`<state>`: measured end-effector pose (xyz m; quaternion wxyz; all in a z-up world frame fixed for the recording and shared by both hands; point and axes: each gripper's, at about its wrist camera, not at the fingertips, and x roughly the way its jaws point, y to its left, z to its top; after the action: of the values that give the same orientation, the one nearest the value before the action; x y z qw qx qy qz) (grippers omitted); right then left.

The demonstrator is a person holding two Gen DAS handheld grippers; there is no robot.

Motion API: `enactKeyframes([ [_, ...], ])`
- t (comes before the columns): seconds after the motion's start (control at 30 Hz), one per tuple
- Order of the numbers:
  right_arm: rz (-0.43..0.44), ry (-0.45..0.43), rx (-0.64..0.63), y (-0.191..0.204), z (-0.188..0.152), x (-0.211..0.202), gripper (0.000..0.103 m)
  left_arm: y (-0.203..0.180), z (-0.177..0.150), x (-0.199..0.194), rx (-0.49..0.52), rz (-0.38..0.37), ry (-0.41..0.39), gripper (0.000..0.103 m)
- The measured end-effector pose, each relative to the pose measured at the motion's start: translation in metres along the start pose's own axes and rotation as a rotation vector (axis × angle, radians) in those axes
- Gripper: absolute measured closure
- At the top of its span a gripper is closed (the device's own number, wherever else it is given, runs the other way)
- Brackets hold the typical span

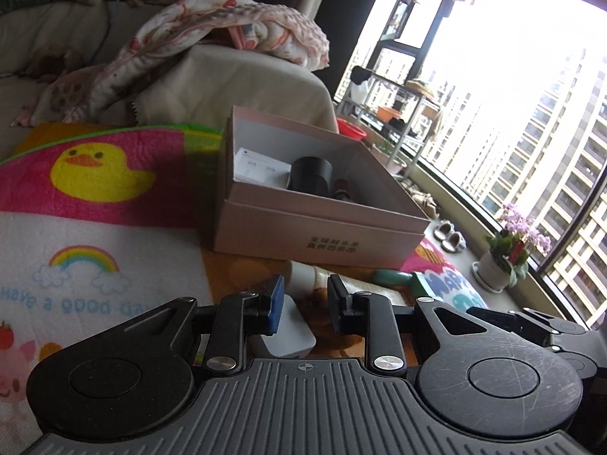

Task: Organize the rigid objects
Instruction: 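Close the left gripper on the white USB power adapter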

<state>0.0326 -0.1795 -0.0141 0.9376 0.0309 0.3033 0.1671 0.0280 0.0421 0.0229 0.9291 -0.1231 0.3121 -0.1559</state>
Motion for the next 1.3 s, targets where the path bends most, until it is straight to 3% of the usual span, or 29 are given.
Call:
enactKeyframes([
  [0.1, -0.005, 0.002, 0.014, -0.002, 0.0, 0.001, 0.01, -0.004, -0.004, 0.004, 0.014, 0.032, 0.001, 0.076],
  [0.33, -0.004, 0.015, 0.028, -0.003, 0.0, 0.003, 0.01, -0.007, -0.003, 0.008, 0.012, 0.025, 0.001, 0.076],
  [0.53, -0.006, 0.021, 0.033, -0.003, 0.001, 0.004, 0.01, 0.002, -0.005, 0.007, -0.012, 0.148, 0.002, 0.075],
  [0.63, -0.007, 0.025, 0.036, -0.004, 0.0, 0.004, 0.01, 0.002, -0.01, 0.006, -0.013, 0.116, 0.032, 0.073],
  [0.77, -0.009, 0.032, 0.041, -0.004, 0.001, 0.006, 0.01, -0.005, -0.017, 0.0, 0.039, 0.088, 0.047, 0.071],
  [0.93, -0.012, 0.044, 0.048, -0.005, 0.001, 0.008, 0.01, -0.02, -0.024, -0.009, 0.178, 0.08, 0.062, 0.068],
  [1.03, -0.014, 0.049, 0.051, -0.005, 0.001, 0.009, 0.01, -0.023, -0.026, -0.018, 0.172, 0.07, 0.063, 0.068],
  [1.17, -0.014, 0.056, 0.054, -0.006, 0.002, 0.011, 0.01, -0.037, -0.027, -0.023, 0.222, 0.094, 0.012, 0.068],
  [1.3, -0.015, 0.059, 0.056, -0.006, 0.002, 0.012, 0.01, -0.051, -0.032, -0.005, 0.282, 0.145, 0.037, 0.068],
])
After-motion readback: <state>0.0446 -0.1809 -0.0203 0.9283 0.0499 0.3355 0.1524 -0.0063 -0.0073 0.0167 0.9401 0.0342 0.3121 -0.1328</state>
